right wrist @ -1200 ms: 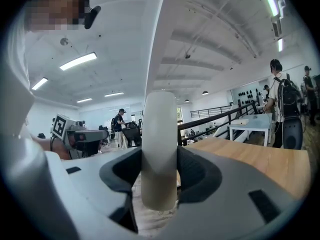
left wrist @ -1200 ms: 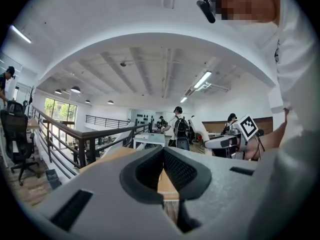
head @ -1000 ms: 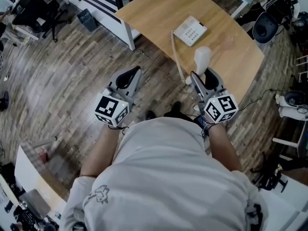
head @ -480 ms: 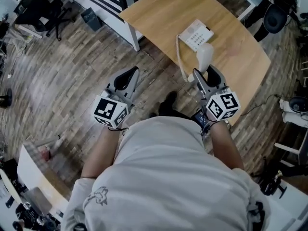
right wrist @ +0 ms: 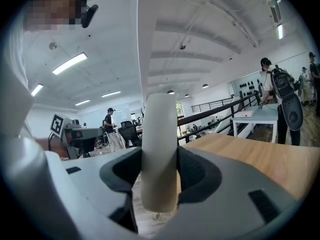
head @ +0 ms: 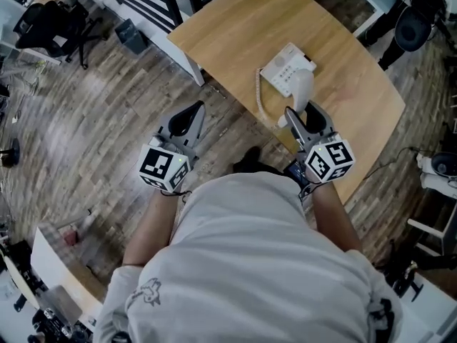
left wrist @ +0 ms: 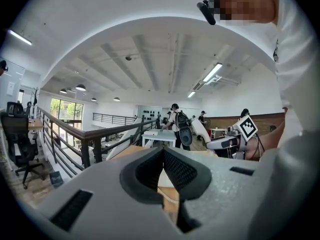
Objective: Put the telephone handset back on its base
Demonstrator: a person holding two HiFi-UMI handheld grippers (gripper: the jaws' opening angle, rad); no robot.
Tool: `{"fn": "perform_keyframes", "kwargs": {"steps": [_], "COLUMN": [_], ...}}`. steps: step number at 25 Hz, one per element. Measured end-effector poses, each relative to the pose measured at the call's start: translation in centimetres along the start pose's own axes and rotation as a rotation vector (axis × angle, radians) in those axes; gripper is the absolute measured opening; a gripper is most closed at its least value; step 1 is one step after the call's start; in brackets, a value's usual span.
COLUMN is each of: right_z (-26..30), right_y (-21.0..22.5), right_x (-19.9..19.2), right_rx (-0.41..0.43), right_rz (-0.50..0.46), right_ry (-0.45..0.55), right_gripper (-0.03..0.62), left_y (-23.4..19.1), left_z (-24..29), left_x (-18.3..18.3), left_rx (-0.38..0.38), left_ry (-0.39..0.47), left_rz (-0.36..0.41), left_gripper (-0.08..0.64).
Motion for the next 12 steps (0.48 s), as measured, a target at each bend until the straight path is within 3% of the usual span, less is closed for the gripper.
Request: {"fn": "perform_keyframes", "kwargs": {"steps": [12], "right_z": [2.4], "right_y": [7.7], "right_x": [0.9], "right_rx": [0.004], "right_rz": [0.060], "right_ry": [-0.017], "right_gripper": [0.221], "left_y": [1.2], "left_z": [13.2], "left_x": [-0.4], "left_rx": [-0.100], "left_ry": [-0.041], "left_rz": [-0.019], "left_gripper": [0.006]}}
Point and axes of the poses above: the fingertips, and each gripper's own axes: z forward along the fingers, y to its right, x out of its top, the point moved 5 cm from there along -z, backward along the fingers, and after that the axes turned 10 degrees about y, right-handed, at the moved point
